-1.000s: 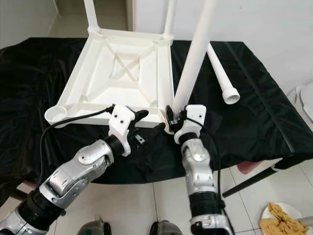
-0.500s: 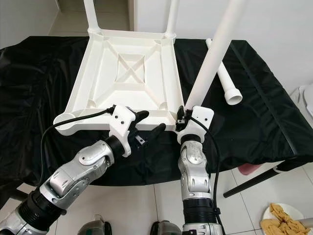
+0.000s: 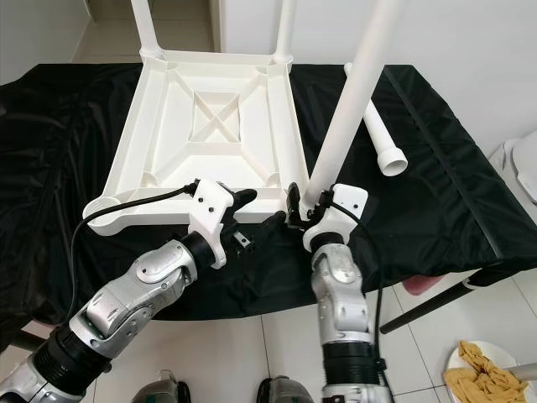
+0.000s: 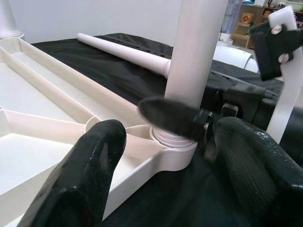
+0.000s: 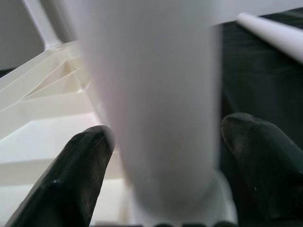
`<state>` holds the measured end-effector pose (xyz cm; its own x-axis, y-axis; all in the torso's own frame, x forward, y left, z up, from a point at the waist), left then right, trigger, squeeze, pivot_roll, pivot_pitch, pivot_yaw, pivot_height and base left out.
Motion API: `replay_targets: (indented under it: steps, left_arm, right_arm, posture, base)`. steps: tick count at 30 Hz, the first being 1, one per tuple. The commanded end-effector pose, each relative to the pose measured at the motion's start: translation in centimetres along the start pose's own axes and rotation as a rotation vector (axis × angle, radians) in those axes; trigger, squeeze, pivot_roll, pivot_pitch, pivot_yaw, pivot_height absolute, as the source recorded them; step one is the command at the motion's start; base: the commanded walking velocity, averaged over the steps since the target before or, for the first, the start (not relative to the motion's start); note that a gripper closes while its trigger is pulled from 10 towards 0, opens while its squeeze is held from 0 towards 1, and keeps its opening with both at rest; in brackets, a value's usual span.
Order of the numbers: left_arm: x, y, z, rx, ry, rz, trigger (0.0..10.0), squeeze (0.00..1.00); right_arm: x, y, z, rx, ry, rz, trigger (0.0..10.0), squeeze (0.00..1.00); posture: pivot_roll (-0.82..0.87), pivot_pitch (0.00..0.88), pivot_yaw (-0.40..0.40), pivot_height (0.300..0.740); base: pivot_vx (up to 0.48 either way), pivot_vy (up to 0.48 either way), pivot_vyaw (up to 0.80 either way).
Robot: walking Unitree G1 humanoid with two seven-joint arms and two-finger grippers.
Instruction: Building children table
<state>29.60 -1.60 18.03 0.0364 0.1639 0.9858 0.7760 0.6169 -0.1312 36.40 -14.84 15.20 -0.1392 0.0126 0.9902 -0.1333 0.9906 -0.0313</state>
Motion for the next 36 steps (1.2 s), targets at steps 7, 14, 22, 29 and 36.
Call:
replay_targets:
  steps: [7, 14, 22, 29, 36]
  left_arm:
    - [-0.1, -2.3, 0.0, -0.230, 0.024, -0.003, 10.0, 0.00]
    - [-0.1, -2.1, 0.1, -0.227, 0.029, -0.012, 10.0, 0.00]
    - [0.0, -1.9, 0.2, -0.222, 0.029, -0.016, 10.0, 0.00]
    - [0.1, -1.8, 0.1, -0.222, 0.026, -0.019, 10.0, 0.00]
    - [0.1, -1.7, 0.2, -0.218, 0.027, -0.019, 10.0, 0.00]
  right_arm:
    - [-0.9, -1.1, -0.4, 0.238, 0.032, 0.090, 10.0, 0.00]
    - [-1.1, -1.3, -0.9, 0.368, 0.034, 0.127, 10.0, 0.00]
    - [-0.8, -0.5, -1.9, 0.472, 0.015, 0.130, 10.0, 0.00]
    - [-0.2, -0.3, -3.0, 0.495, -0.008, 0.147, 10.0, 0.00]
    - [-0.8, -0.3, -2.9, 0.521, 0.014, 0.139, 0.0, 0.00]
  posture:
    - [0.00, 0.061, -0.034, 0.740]
    - [0.01, 0.060, -0.030, 0.740]
    - [0.01, 0.055, -0.025, 0.740]
    - [0.02, 0.055, -0.025, 0.740]
    - [0.03, 0.048, -0.028, 0.740]
  base:
    - [0.000, 0.000, 0.00]
    - [0.000, 0.000, 0.00]
    - [0.000, 0.000, 0.00]
    - [0.000, 0.000, 0.00]
    - [0.000, 0.000, 0.00]
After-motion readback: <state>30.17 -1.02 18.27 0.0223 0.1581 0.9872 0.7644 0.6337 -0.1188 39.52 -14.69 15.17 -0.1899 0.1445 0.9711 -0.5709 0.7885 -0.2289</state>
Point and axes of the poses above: a point about 5 cm out from each wrist's last joint towards the gripper, its own z axis pointing back from the gripper into the wrist, its own x axis along the axis of the wrist's last joint, y = z × x, the point moved 6 cm from there along -z, pointing out of the wrist towards the gripper, and after that the axes turned 8 degrees about z, right-handed, at the moved point
